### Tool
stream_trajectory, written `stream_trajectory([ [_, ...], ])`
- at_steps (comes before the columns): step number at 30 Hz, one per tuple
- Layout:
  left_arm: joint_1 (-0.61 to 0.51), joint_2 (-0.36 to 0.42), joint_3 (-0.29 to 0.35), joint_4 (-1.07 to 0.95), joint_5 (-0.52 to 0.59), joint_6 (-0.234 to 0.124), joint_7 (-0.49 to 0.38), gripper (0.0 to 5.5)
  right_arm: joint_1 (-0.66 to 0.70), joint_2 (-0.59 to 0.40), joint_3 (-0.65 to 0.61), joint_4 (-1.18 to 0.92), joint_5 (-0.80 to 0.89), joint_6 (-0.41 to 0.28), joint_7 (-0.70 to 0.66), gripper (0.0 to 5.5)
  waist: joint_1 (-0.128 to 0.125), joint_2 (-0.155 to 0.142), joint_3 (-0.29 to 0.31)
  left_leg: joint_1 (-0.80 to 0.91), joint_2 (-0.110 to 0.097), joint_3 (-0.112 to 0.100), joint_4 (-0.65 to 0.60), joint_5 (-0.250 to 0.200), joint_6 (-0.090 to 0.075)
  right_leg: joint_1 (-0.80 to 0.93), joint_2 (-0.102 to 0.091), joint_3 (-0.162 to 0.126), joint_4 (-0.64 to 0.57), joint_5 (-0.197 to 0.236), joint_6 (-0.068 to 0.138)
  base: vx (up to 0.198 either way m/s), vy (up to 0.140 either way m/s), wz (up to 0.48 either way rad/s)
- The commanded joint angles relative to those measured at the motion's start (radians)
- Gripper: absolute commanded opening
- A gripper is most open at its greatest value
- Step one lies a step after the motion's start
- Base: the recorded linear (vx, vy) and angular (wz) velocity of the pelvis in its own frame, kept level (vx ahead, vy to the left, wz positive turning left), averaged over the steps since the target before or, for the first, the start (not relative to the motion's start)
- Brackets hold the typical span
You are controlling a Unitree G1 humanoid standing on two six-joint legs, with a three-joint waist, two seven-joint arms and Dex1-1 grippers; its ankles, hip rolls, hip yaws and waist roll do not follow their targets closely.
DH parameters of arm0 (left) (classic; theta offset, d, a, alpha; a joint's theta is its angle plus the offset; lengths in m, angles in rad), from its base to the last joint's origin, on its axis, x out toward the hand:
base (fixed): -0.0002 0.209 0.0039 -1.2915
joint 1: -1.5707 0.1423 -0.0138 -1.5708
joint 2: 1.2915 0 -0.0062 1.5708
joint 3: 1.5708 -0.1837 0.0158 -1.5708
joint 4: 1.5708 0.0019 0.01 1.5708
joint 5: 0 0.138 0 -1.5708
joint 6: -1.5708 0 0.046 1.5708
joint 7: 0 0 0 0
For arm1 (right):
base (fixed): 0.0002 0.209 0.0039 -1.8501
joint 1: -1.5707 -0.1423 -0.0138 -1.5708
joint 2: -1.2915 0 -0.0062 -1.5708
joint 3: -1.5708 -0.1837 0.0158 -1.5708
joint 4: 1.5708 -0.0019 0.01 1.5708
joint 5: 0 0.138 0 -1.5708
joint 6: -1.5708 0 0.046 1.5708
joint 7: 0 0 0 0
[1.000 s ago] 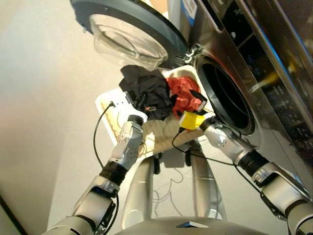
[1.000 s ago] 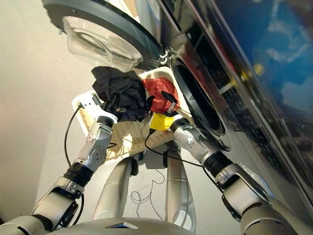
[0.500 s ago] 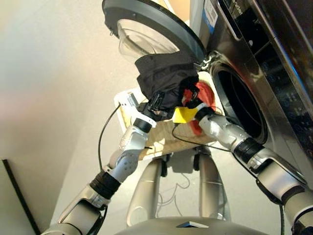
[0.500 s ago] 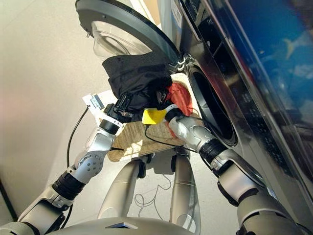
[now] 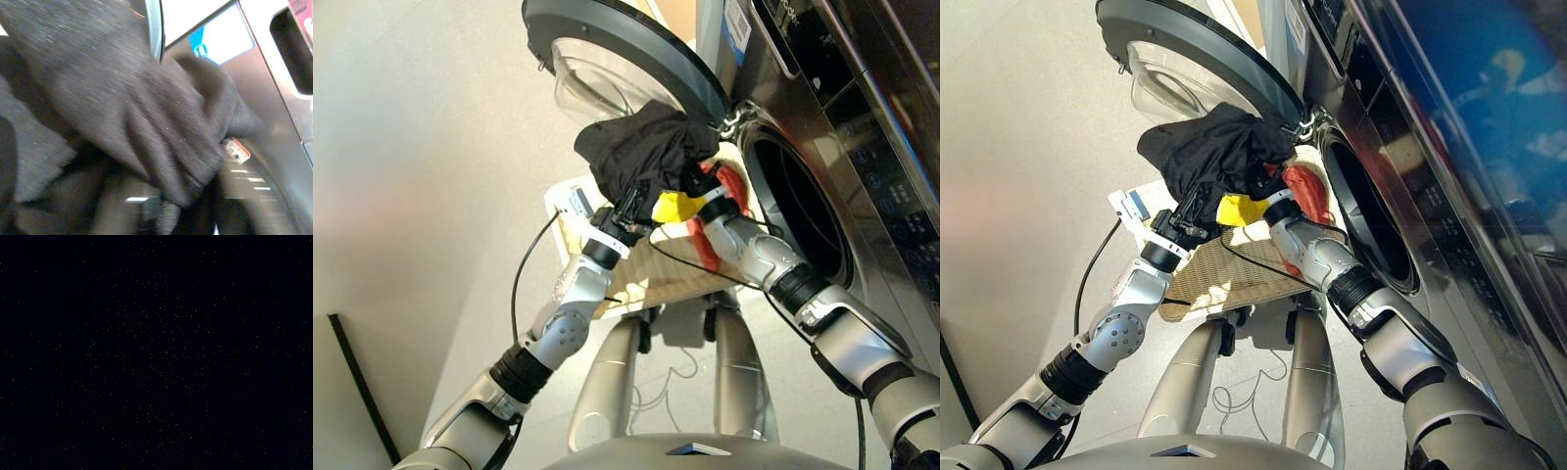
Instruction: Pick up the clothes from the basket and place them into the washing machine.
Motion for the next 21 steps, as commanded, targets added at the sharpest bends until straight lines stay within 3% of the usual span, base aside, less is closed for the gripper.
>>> stream_trajectory([
  [1, 0.020, 0.035, -0.026, -0.083, 0.012, -0.005, -0.038, 5.50, -0.046, 0.083, -0.047, -0.082, 0.081, -0.058, -0.048, 0.00, -0.011, 0.024, -0.038, -0.066, -0.022, 0.005, -0.004, 0.025, 0.030, 0.045, 0.018, -0.011, -0.063, -0.018, 0.070, 0.000, 0.000, 0.000],
  [4, 0.036, 0.037, -0.002, -0.063, 0.020, -0.004, -0.040, 5.50, 0.011, 0.100, -0.102, -0.078, 0.189, -0.070, -0.060, 0.00, -0.015, 0.024, -0.037, -0.069, -0.021, 0.007, -0.001, 0.026, 0.031, 0.042, 0.019, -0.008, -0.062, -0.017, 0.069, 0.000, 0.000, 0.000],
  [6, 0.052, 0.045, 0.055, -0.047, 0.090, -0.027, -0.017, 5.50, 0.059, 0.118, -0.149, -0.073, 0.275, -0.082, -0.061, 0.00, -0.015, 0.024, -0.036, -0.070, -0.020, 0.008, -0.001, 0.027, 0.030, 0.040, 0.018, -0.008, -0.061, -0.016, 0.068, 0.000, 0.000, 0.000],
  [7, 0.080, 0.026, 0.115, -0.034, 0.129, -0.058, 0.004, 5.50, 0.099, 0.148, -0.196, -0.062, 0.373, -0.104, -0.078, 0.00, -0.014, 0.025, -0.035, -0.070, -0.020, 0.010, -0.002, 0.027, 0.030, 0.038, 0.017, -0.007, -0.062, -0.015, 0.068, 0.000, 0.000, 0.000],
  [8, 0.081, 0.026, 0.116, -0.034, 0.130, -0.058, 0.004, 5.50, 0.099, 0.148, -0.196, -0.062, 0.374, -0.104, -0.077, 0.00, -0.014, 0.025, -0.036, -0.070, -0.020, 0.010, -0.002, 0.027, 0.030, 0.038, 0.017, -0.007, -0.062, -0.015, 0.068, 0.000, 0.000, 0.000],
  [10, 0.132, -0.039, 0.229, 0.016, 0.182, -0.121, 0.076, 5.50, 0.151, 0.192, -0.254, -0.057, 0.530, -0.136, -0.083, 0.00, -0.011, 0.022, -0.034, -0.071, -0.019, 0.011, -0.008, 0.028, 0.029, 0.034, 0.017, -0.005, -0.064, -0.015, 0.066, 0.000, 0.000, 0.000],
  [11, 0.132, -0.039, 0.229, 0.015, 0.183, -0.121, 0.077, 5.50, 0.152, 0.192, -0.253, -0.057, 0.531, -0.136, -0.083, 0.00, -0.011, 0.022, -0.034, -0.072, -0.019, 0.011, -0.008, 0.028, 0.029, 0.034, 0.017, -0.005, -0.063, -0.015, 0.066, 0.000, 0.000, 0.000],
  [13, 0.161, -0.102, 0.327, 0.069, 0.236, -0.182, 0.139, 5.50, 0.194, 0.227, -0.314, -0.043, 0.700, -0.180, -0.090, 0.00, -0.011, 0.016, -0.030, -0.074, -0.018, 0.012, -0.006, 0.027, 0.029, 0.030, 0.016, -0.004, -0.063, -0.016, 0.063, 0.000, 0.000, 0.000],
  [17, 0.166, -0.158, 0.400, 0.179, 0.264, -0.219, 0.197, 5.50, 0.235, 0.220, -0.368, -0.055, 0.830, -0.218, -0.087, 0.00, -0.018, 0.014, -0.021, -0.078, -0.018, 0.013, -0.006, 0.025, 0.028, 0.023, 0.015, -0.003, -0.059, -0.019, 0.060, 0.000, 0.000, 0.000],
  [21, 0.161, -0.167, 0.425, 0.273, 0.342, -0.220, 0.235, 5.50, 0.240, 0.209, -0.421, -0.032, 0.903, -0.245, -0.088, 0.00, -0.020, 0.020, -0.013, -0.093, -0.020, 0.012, -0.003, 0.024, 0.028, 0.009, 0.014, -0.003, -0.051, -0.023, 0.059, 0.000, 0.000, 0.000],
])
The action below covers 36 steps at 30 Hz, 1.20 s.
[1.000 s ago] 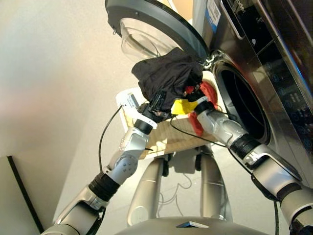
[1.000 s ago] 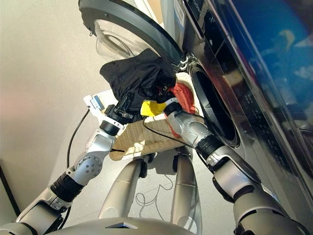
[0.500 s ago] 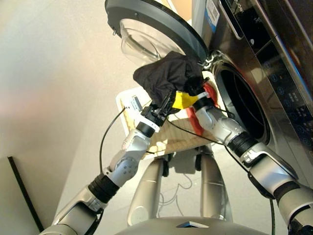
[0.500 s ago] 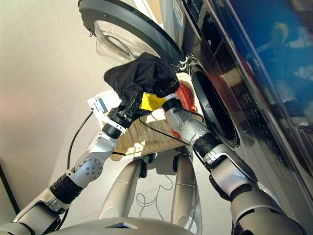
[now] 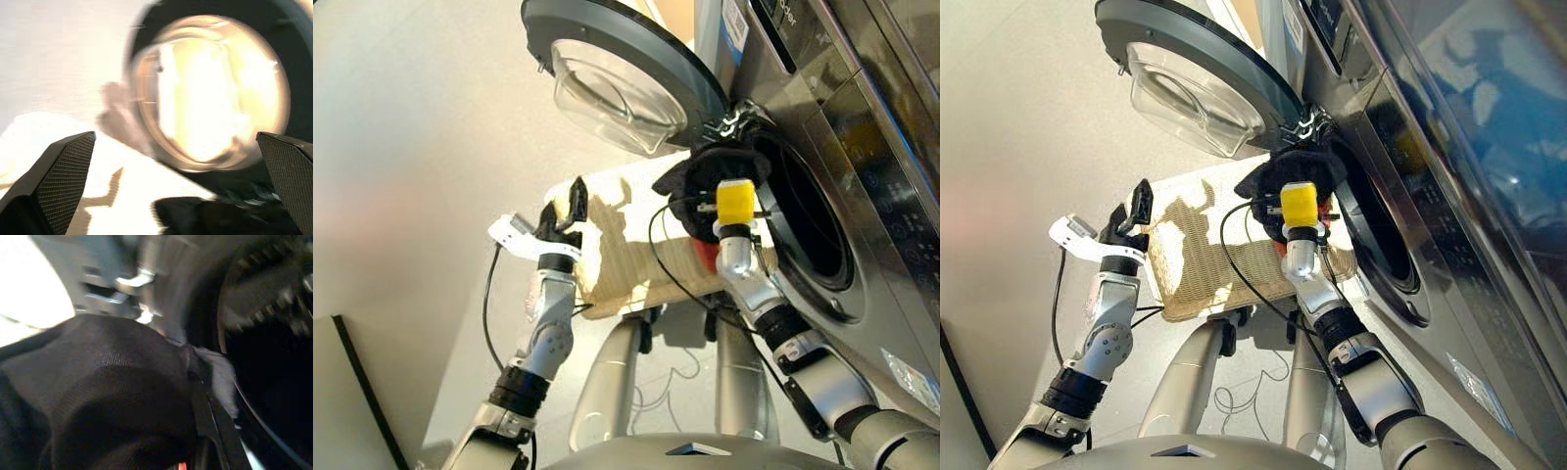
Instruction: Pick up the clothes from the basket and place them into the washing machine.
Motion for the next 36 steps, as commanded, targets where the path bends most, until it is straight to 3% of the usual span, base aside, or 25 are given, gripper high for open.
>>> stream_trajectory([
  [1, -0.009, 0.023, 0.052, 0.010, 0.112, -0.062, 0.037, 5.50, -0.050, 0.020, -0.038, -0.031, 0.101, -0.116, -0.012, 0.00, -0.015, 0.016, -0.005, -0.079, -0.021, 0.008, -0.001, 0.024, 0.028, 0.026, 0.014, -0.006, -0.050, -0.022, 0.054, 0.000, 0.000, 0.000],
  [7, -0.020, 0.033, 0.053, 0.080, 0.171, -0.047, 0.054, 5.50, -0.184, -0.007, -0.176, 0.039, 0.280, -0.167, -0.049, 0.00, 0.000, 0.044, 0.021, -0.163, -0.021, 0.002, 0.042, 0.014, 0.030, -0.064, 0.012, -0.005, 0.006, -0.037, 0.048, 0.000, 0.000, 0.000],
  [13, -0.032, 0.060, 0.038, 0.069, 0.191, -0.034, 0.052, 5.50, -0.346, -0.077, -0.238, 0.113, 0.326, -0.173, -0.083, 0.00, 0.015, 0.055, 0.039, -0.248, -0.015, -0.001, 0.112, -0.008, 0.035, -0.151, 0.017, 0.000, 0.076, -0.053, 0.042, 0.000, 0.000, 0.000],
  [16, -0.047, 0.077, 0.032, 0.070, 0.205, -0.027, 0.055, 5.50, -0.442, -0.128, -0.258, 0.138, 0.351, -0.181, -0.102, 0.00, 0.015, 0.061, 0.043, -0.296, -0.012, -0.003, 0.157, -0.024, 0.034, -0.204, 0.021, 0.005, 0.124, -0.068, 0.038, 0.000, 0.000, 0.000],
  [21, -0.051, 0.095, 0.035, 0.084, 0.222, -0.024, 0.055, 5.50, -0.560, -0.291, -0.313, 0.096, 0.313, -0.216, -0.179, 0.00, 0.017, 0.064, 0.045, -0.343, -0.004, 0.012, 0.216, -0.048, 0.034, -0.256, 0.030, 0.013, 0.177, -0.081, 0.038, 0.000, 0.000, 0.000],
  [24, -0.049, 0.108, 0.035, 0.102, 0.245, -0.024, 0.050, 5.50, -0.566, -0.432, -0.365, 0.048, 0.146, -0.221, -0.319, 0.00, 0.013, 0.067, 0.041, -0.351, -0.005, 0.012, 0.228, -0.056, 0.032, -0.279, 0.033, 0.019, 0.206, -0.092, 0.042, 0.000, 0.000, 0.000],
  [28, -0.055, 0.116, 0.034, 0.109, 0.255, -0.033, 0.055, 5.50, -0.563, -0.502, -0.445, 0.069, 0.128, -0.244, -0.423, 0.00, 0.000, 0.066, 0.038, -0.361, -0.008, 0.013, 0.235, -0.062, 0.034, -0.296, 0.039, 0.017, 0.220, -0.098, 0.045, 0.000, 0.000, 0.000],
  [36, -0.073, 0.097, 0.046, 0.149, 0.245, -0.037, 0.065, 5.50, -0.451, -0.426, -0.453, 0.169, 0.153, -0.219, -0.386, 0.00, -0.022, 0.050, 0.024, -0.366, -0.004, 0.014, 0.232, -0.062, 0.034, -0.292, 0.048, 0.015, 0.210, -0.088, 0.041, 0.000, 0.000, 0.000],
])
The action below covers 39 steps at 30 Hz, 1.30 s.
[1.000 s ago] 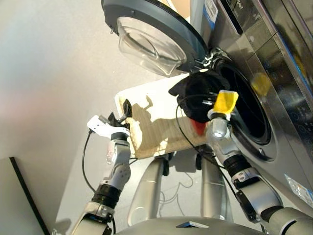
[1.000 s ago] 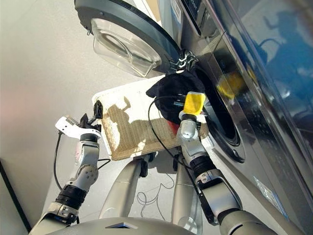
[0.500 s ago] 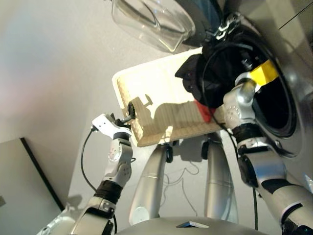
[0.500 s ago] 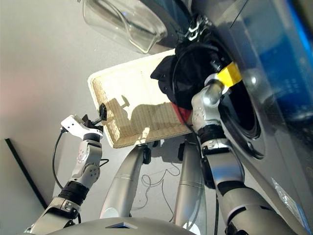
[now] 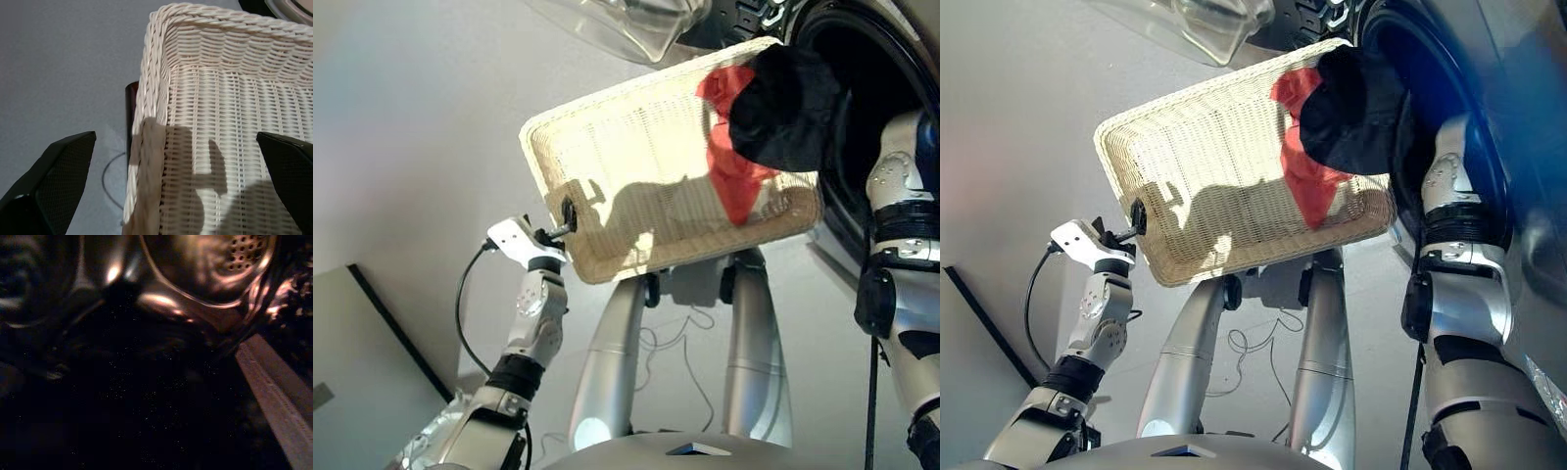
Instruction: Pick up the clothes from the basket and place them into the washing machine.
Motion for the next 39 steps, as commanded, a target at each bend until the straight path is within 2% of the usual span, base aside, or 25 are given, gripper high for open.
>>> stream_trajectory([
  [1, 0.036, 0.018, 0.043, 0.007, 0.026, -0.052, 0.006, 5.50, 0.068, -0.036, 0.039, -0.026, -0.017, -0.053, 0.038, 0.80, -0.027, 0.020, -0.074, -0.016, 0.004, -0.034, -0.041, 0.014, -0.014, 0.030, 0.050, -0.048, 0.034, -0.087, 0.011, 0.000, 0.000, 0.000],
  [2, 0.035, 0.019, 0.045, 0.015, 0.023, -0.053, 0.004, 5.50, 0.081, -0.026, 0.068, 0.001, 0.008, -0.031, 0.104, 5.50, -0.028, 0.015, -0.077, -0.016, 0.006, -0.034, -0.043, 0.016, -0.015, 0.033, 0.049, -0.049, 0.030, -0.084, 0.011, 0.000, 0.000, 0.000],
  [8, 0.044, 0.018, 0.066, 0.039, 0.007, -0.040, -0.025, 5.50, 0.149, 0.017, 0.240, 0.053, 0.064, 0.052, 0.382, 5.50, -0.038, -0.011, -0.070, 0.000, 0.013, -0.035, -0.079, 0.036, -0.019, 0.063, 0.045, -0.057, -0.015, -0.059, 0.008, 0.000, 0.000, 0.000],
  [12, 0.048, 0.001, 0.081, 0.077, -0.015, -0.036, -0.048, 5.50, 0.201, 0.074, 0.350, 0.019, 0.021, 0.087, 0.503, 5.50, -0.043, -0.031, -0.065, 0.017, 0.014, -0.040, -0.108, 0.057, -0.023, 0.095, 0.039, -0.066, -0.054, -0.045, 0.008, 0.000, 0.000, 0.000],
  [20, 0.040, 0.005, 0.090, 0.113, -0.007, -0.017, -0.099, 5.50, 0.228, 0.131, 0.545, 0.076, 0.030, 0.151, 0.743, 5.50, -0.029, -0.055, -0.061, 0.040, 0.005, -0.058, -0.144, 0.084, -0.026, 0.130, 0.030, -0.086, -0.088, -0.035, 0.009, 0.000, 0.000, 0.000],
  [27, 0.005, 0.006, 0.089, 0.132, -0.002, -0.002, -0.103, 5.50, 0.150, 0.195, 0.654, 0.219, -0.077, 0.225, 0.793, 5.50, -0.004, -0.062, -0.059, 0.016, -0.002, -0.074, -0.115, 0.084, -0.024, 0.112, 0.027, -0.099, -0.047, -0.060, 0.003, 0.000, 0.000, 0.000],
  [34, -0.016, 0.018, 0.054, 0.081, 0.008, 0.019, -0.108, 5.50, 0.024, 0.248, 0.666, 0.435, -0.146, 0.290, 0.807, 5.50, 0.032, -0.049, -0.040, -0.034, -0.015, -0.094, -0.056, 0.069, -0.018, 0.066, 0.016, -0.111, 0.034, -0.095, -0.004, 0.000, 0.000, 0.000],
  [39, -0.026, 0.022, 0.044, 0.074, 0.017, 0.029, -0.112, 5.50, 0.006, 0.261, 0.681, 0.485, -0.160, 0.309, 0.845, 5.50, 0.046, -0.043, -0.039, -0.046, -0.023, -0.097, -0.055, 0.067, -0.016, 0.052, 0.014, -0.117, 0.048, -0.105, -0.005, 0.000, 0.000, 0.000],
])
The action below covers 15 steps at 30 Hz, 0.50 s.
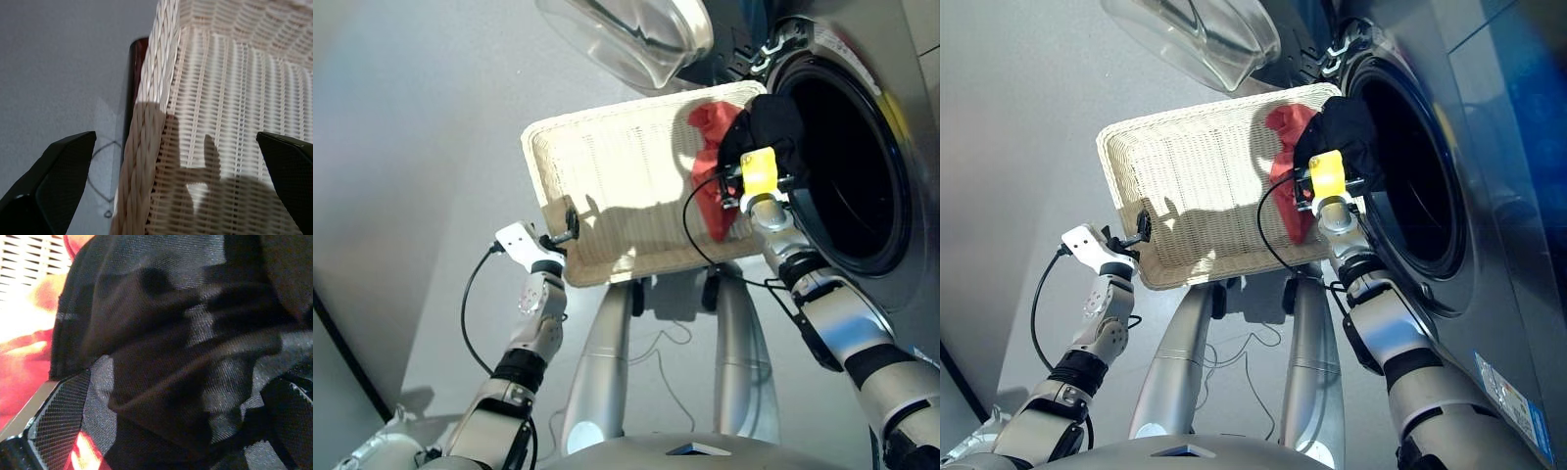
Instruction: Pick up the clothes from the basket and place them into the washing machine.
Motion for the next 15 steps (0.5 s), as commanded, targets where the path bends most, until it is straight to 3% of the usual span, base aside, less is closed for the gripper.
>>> stream_trajectory([
  [1, -0.007, 0.049, 0.022, -0.074, 0.025, -0.016, -0.013, 5.50, -0.030, 0.007, 0.049, 0.047, -0.070, 0.024, 0.064, 5.50, 0.051, 0.023, -0.007, -0.053, -0.025, 0.016, -0.047, 0.045, 0.042, 0.014, 0.028, -0.012, 0.009, -0.062, 0.037, 0.000, 0.000, 0.000],
  [6, -0.019, 0.049, 0.012, -0.075, 0.027, -0.010, -0.012, 5.50, -0.079, 0.012, 0.033, 0.075, -0.046, 0.026, 0.066, 5.50, 0.066, 0.035, -0.003, -0.057, -0.028, 0.014, -0.053, 0.051, 0.043, 0.003, 0.023, -0.012, 0.012, -0.064, 0.040, 0.000, 0.000, 0.000],
  [7, -0.019, 0.047, 0.010, -0.071, 0.032, -0.006, -0.015, 5.50, -0.078, 0.021, 0.025, 0.081, -0.045, 0.029, 0.067, 1.60, 0.067, 0.036, -0.006, -0.055, -0.029, 0.017, -0.058, 0.052, 0.043, 0.003, 0.023, -0.012, 0.010, -0.064, 0.040, 0.000, 0.000, 0.000],
  [8, -0.019, 0.048, 0.010, -0.071, 0.031, -0.006, -0.015, 5.50, -0.077, 0.022, 0.025, 0.081, -0.045, 0.029, 0.067, 0.00, 0.067, 0.035, -0.006, -0.055, -0.029, 0.017, -0.058, 0.052, 0.043, 0.003, 0.023, -0.012, 0.010, -0.063, 0.040, 0.000, 0.000, 0.000],
  [15, -0.012, 0.043, 0.011, -0.059, 0.036, 0.001, -0.018, 5.50, -0.049, 0.047, -0.022, 0.090, 0.007, 0.023, 0.066, 0.00, 0.060, 0.032, -0.023, -0.013, -0.028, 0.028, -0.100, 0.056, 0.042, 0.036, 0.024, -0.006, -0.027, -0.054, 0.042, 0.000, 0.000, 0.000],
])
